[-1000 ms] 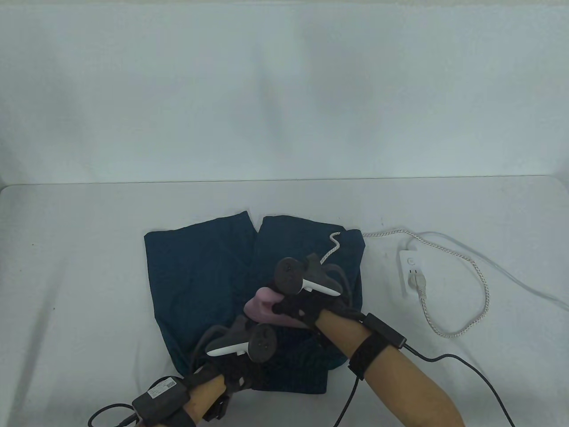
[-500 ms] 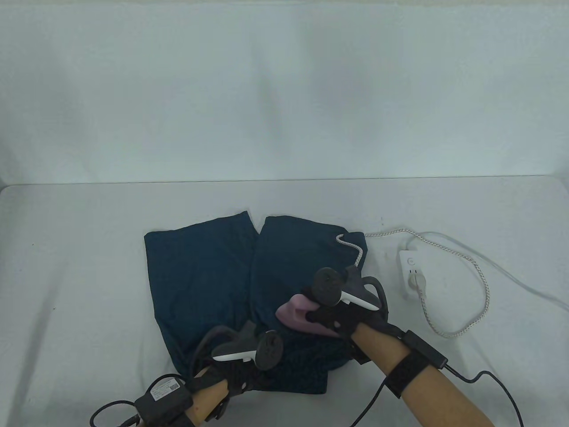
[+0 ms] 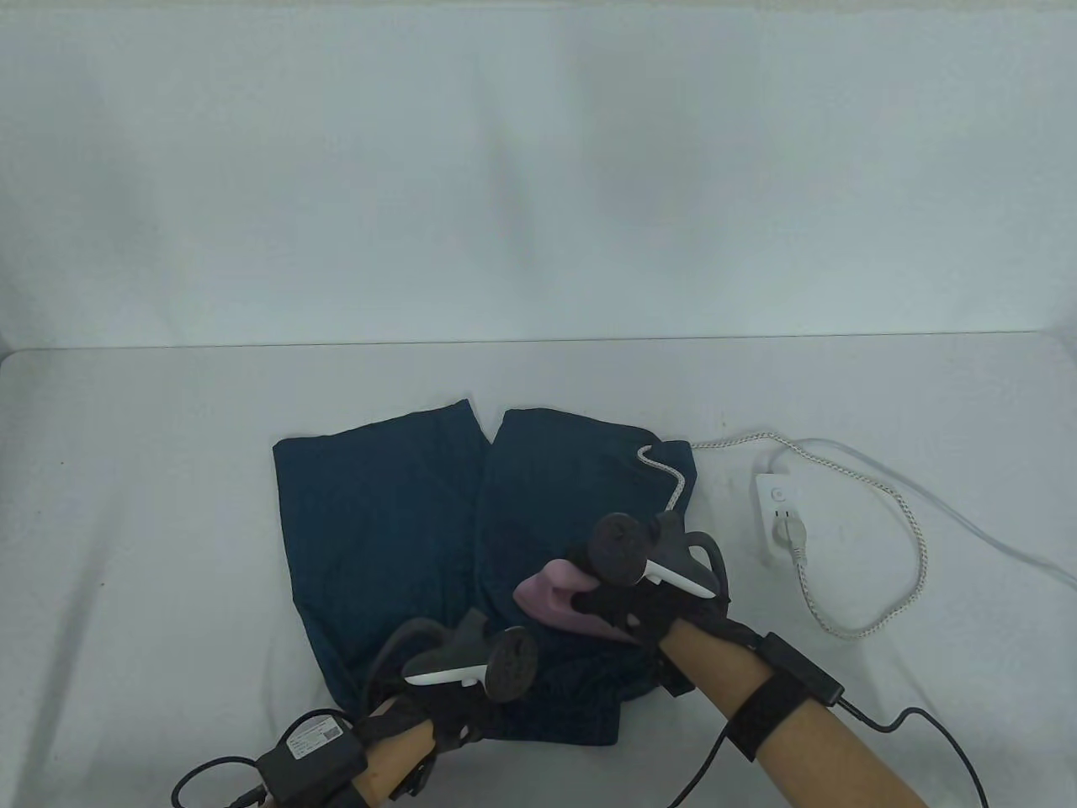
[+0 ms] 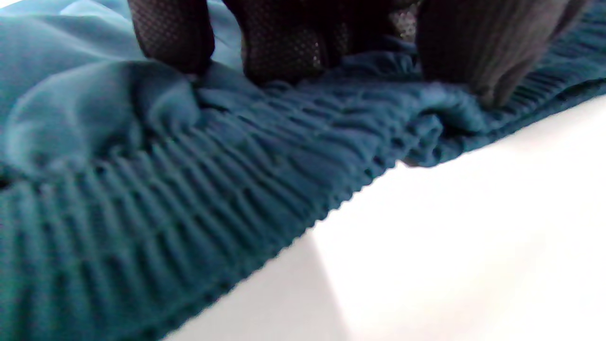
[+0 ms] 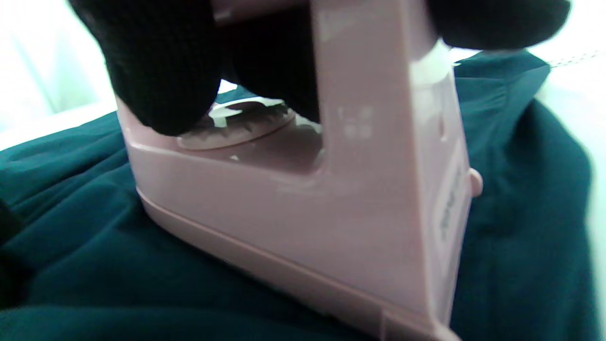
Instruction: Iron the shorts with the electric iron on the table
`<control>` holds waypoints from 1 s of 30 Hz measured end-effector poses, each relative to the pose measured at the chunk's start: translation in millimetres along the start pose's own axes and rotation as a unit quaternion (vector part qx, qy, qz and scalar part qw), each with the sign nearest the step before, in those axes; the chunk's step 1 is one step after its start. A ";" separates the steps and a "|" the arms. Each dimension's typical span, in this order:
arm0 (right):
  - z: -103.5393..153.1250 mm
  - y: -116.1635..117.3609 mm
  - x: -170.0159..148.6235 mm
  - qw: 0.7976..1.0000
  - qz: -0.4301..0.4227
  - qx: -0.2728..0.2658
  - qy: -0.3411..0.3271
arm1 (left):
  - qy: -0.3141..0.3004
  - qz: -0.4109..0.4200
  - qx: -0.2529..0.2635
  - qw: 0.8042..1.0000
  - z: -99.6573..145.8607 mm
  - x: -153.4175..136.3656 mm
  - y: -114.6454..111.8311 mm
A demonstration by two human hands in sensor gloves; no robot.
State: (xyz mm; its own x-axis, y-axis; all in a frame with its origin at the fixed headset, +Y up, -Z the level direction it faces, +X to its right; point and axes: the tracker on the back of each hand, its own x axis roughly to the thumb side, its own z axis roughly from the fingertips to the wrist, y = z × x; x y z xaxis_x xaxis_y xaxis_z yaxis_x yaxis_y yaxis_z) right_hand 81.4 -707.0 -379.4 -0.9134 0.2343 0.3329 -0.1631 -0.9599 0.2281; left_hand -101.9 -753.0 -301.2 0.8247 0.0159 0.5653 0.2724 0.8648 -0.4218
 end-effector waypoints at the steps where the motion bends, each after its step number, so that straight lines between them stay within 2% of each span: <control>1: -1.1 0.5 2.6 1.000 -0.003 0.000 -0.003 | 0.000 0.001 0.000 1.000 0.0 -0.3 -0.1; 18: -26.9 10.9 66.6 0.997 -0.005 0.014 -0.074 | 0.004 0.009 -0.004 1.000 0.2 -2.6 0.1; 24: -29.3 12.4 72.1 0.997 0.000 0.015 -0.079 | 0.005 0.010 -0.004 1.000 0.3 -3.0 0.1; 30: -21.4 12.4 64.7 0.997 0.013 0.015 -0.069 | 0.004 0.010 -0.005 1.000 0.3 -3.1 0.2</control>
State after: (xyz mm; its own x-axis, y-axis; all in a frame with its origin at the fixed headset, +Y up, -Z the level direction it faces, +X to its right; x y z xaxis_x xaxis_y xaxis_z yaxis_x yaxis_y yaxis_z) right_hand 12.3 -707.0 -374.5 -0.8564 0.2313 0.4617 -0.1275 -0.9611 0.2449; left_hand -104.6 -752.7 -302.9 0.8345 0.0286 0.5503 0.2606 0.8594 -0.4398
